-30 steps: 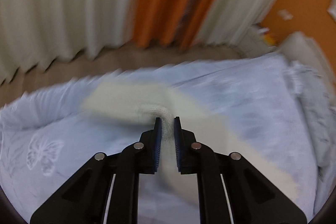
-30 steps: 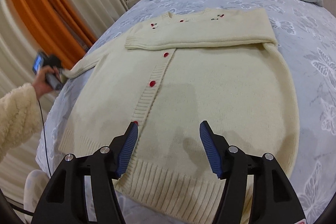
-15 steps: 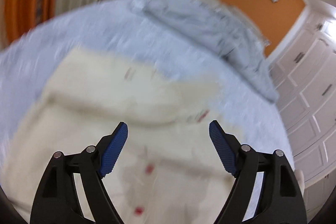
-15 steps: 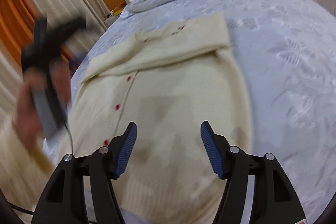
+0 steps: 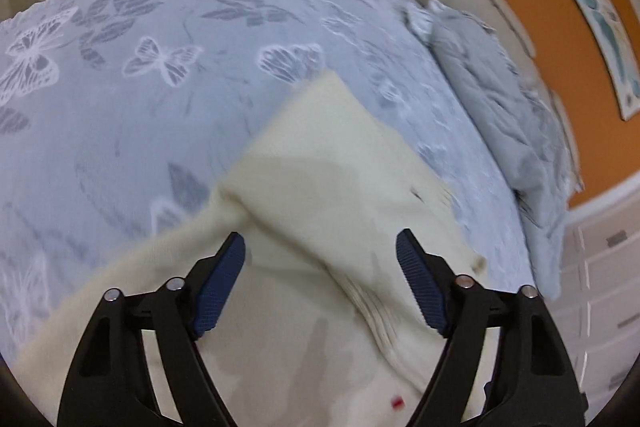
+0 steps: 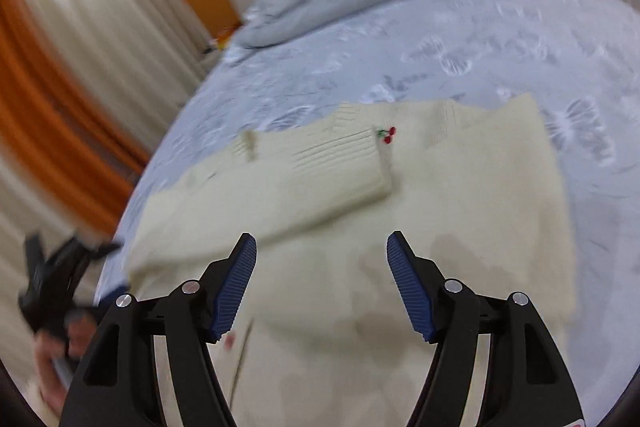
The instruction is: Fold small clothes
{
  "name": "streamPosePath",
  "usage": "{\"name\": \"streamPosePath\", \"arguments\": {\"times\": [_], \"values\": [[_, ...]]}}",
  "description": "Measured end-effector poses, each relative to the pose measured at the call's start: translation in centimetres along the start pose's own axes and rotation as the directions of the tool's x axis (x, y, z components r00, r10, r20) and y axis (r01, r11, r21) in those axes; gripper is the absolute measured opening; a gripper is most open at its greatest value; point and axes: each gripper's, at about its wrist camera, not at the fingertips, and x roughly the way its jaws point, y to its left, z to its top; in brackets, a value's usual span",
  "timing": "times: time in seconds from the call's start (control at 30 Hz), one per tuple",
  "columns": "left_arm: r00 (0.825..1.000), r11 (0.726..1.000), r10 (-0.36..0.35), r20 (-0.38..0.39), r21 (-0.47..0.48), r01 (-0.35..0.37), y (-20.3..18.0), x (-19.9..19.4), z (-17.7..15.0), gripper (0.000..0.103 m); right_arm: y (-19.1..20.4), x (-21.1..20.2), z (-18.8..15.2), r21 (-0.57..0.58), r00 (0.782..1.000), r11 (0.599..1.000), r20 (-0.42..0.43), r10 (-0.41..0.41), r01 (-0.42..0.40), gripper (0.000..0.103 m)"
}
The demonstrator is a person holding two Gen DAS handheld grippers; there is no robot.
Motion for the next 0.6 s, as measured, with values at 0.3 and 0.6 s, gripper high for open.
{"name": "streamPosePath", "arguments": {"times": [0.3, 0.6], "values": [[0.999, 0.999, -0.026, 0.04, 0.025, 0.025, 0.8, 1.2, 1.5, 0.01, 0.2, 2.7, 2.1, 0.148, 0.988, 0.981, 0.098, 0.115, -0.129, 0.009], [1.0, 0.98, 0.0, -0.026, 0.199, 0.005, -0.3, 2.9, -1.2, 0.011, -1.6, -1.0, -4.1, 0.052, 0.996, 0.998, 0.084, -0.026, 0.021, 0.009]]}}
